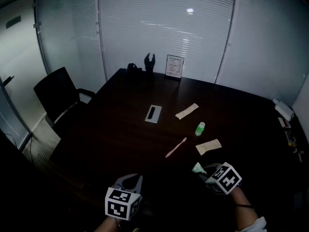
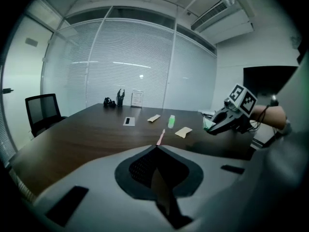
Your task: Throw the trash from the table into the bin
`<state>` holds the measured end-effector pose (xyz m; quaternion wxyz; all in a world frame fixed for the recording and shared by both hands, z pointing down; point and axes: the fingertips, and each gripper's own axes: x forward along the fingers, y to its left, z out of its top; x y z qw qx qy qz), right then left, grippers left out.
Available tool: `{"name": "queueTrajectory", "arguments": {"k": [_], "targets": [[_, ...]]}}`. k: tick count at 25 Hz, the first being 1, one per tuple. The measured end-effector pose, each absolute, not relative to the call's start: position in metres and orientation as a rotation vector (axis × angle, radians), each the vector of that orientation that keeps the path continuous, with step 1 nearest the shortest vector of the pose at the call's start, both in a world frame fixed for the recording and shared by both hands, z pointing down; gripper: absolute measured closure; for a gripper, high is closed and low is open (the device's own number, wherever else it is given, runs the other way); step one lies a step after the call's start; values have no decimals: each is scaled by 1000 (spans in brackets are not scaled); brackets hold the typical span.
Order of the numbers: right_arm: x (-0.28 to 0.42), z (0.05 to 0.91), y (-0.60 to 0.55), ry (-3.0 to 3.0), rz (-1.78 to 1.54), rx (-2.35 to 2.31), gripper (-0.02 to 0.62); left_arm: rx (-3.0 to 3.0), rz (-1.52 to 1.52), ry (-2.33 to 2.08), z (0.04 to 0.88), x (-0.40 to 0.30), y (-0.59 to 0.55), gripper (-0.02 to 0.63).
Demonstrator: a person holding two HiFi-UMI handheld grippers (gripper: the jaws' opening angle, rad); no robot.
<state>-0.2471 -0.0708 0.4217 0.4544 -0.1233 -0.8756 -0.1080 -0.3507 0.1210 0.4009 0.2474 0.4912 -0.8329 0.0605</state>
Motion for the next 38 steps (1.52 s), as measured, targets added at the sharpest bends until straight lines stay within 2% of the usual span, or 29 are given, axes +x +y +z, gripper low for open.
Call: {"name": "queueTrajectory", "arguments": {"k": [5, 12, 17, 21, 27, 35, 37, 38], "targets": [[-150, 386, -83, -2263, -183, -103, 558, 1621, 222, -2113, 389, -280, 51, 607], [52, 400, -111, -2259, 57, 334, 558, 2023, 358, -1774, 406, -123, -49, 607], [189, 434, -119, -2195, 243, 621, 558, 2226, 416, -1516, 424, 8, -90, 607], [270, 512, -129, -2122, 455, 763, 558, 2310, 511, -1308, 476, 109, -117, 607], [302, 629, -174, -2099, 605, 823, 558, 2310, 585, -1187, 541, 174, -155, 607], [291, 766, -196, -2075, 797, 785, 557, 2256, 634, -1177, 624, 195, -185, 607], [288, 782, -199, -2070, 801, 774, 513, 2247, 634, -1185, 633, 194, -189, 607], [286, 784, -200, -2069, 791, 762, 433, 2246, 633, -1186, 635, 194, -190, 607]]}}
